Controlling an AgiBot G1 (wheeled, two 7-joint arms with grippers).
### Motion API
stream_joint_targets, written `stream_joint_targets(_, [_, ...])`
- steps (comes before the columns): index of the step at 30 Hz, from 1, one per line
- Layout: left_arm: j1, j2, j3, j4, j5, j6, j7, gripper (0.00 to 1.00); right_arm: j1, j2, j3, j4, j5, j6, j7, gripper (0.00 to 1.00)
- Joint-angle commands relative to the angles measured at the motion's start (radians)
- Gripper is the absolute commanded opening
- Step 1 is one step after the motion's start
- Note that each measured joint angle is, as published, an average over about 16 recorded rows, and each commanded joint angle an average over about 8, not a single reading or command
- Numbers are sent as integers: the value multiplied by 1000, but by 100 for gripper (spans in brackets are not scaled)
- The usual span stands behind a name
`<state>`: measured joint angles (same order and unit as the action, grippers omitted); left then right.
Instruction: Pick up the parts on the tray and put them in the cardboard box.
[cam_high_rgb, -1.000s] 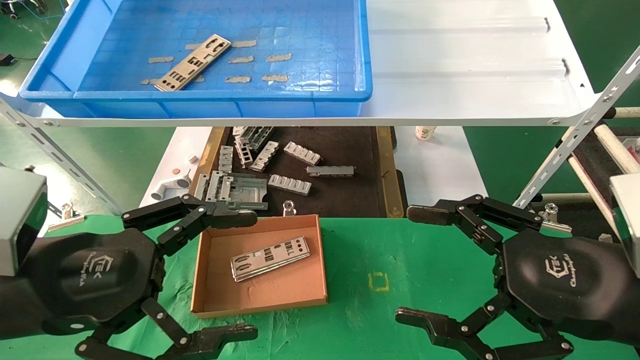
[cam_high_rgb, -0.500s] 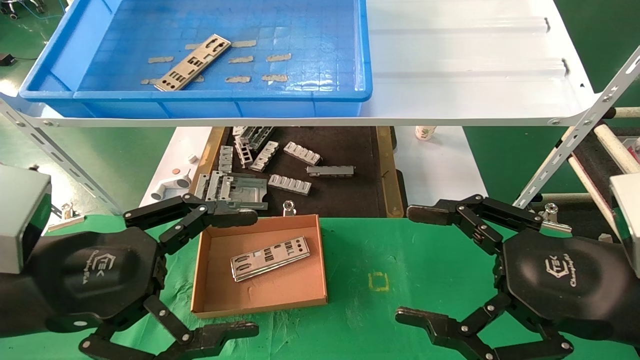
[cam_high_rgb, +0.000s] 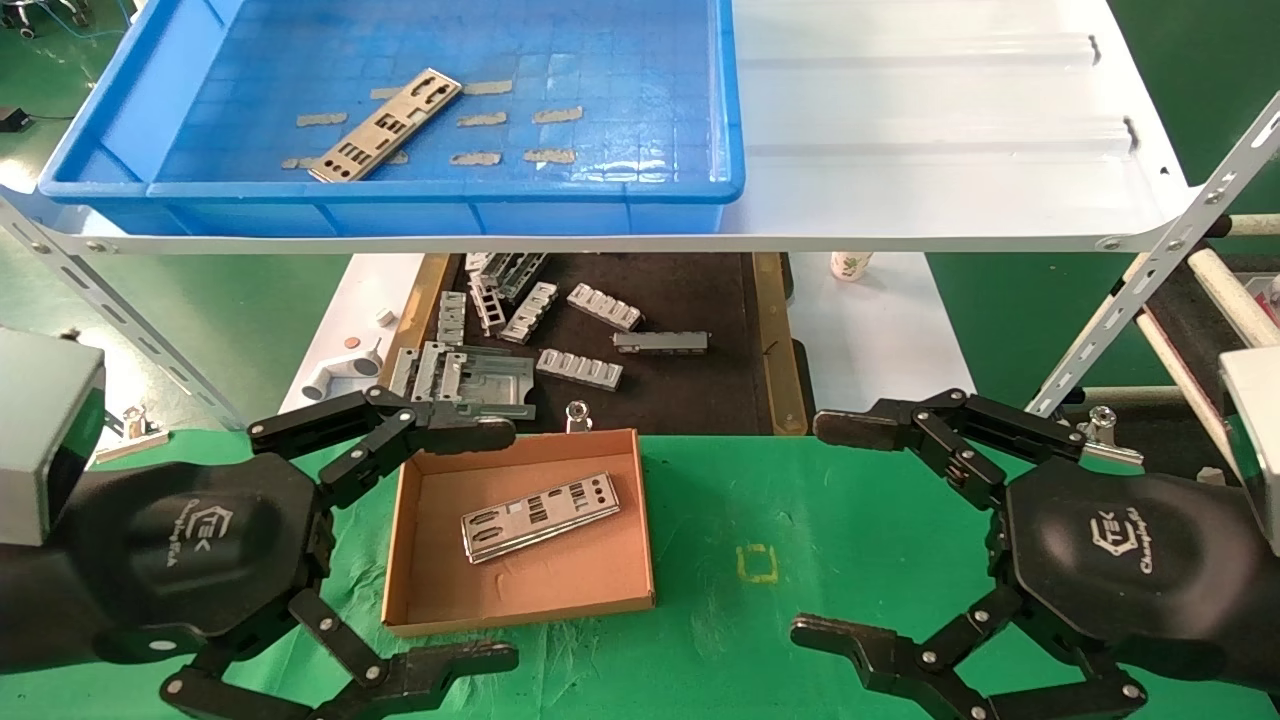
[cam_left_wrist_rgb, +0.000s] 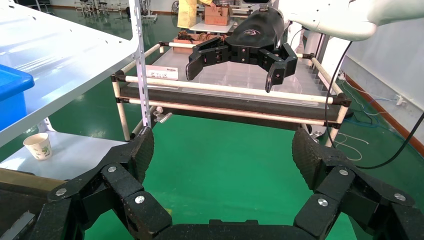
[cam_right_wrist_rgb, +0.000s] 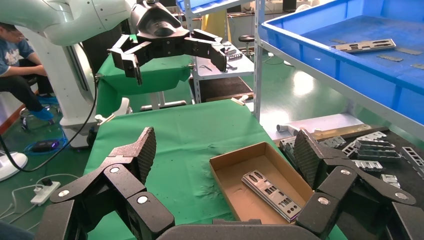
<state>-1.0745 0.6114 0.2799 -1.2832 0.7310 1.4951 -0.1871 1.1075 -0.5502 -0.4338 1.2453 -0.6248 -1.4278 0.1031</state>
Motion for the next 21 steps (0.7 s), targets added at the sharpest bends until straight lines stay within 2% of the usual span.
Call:
stream_joint_targets(1, [0, 0, 0, 0, 0, 0, 0, 100, 0, 0, 0, 0, 0, 0, 0, 100])
stream_joint_targets(21, [-1, 1, 1, 1, 0, 0, 1, 100, 0, 0, 0, 0, 0, 0, 0, 100])
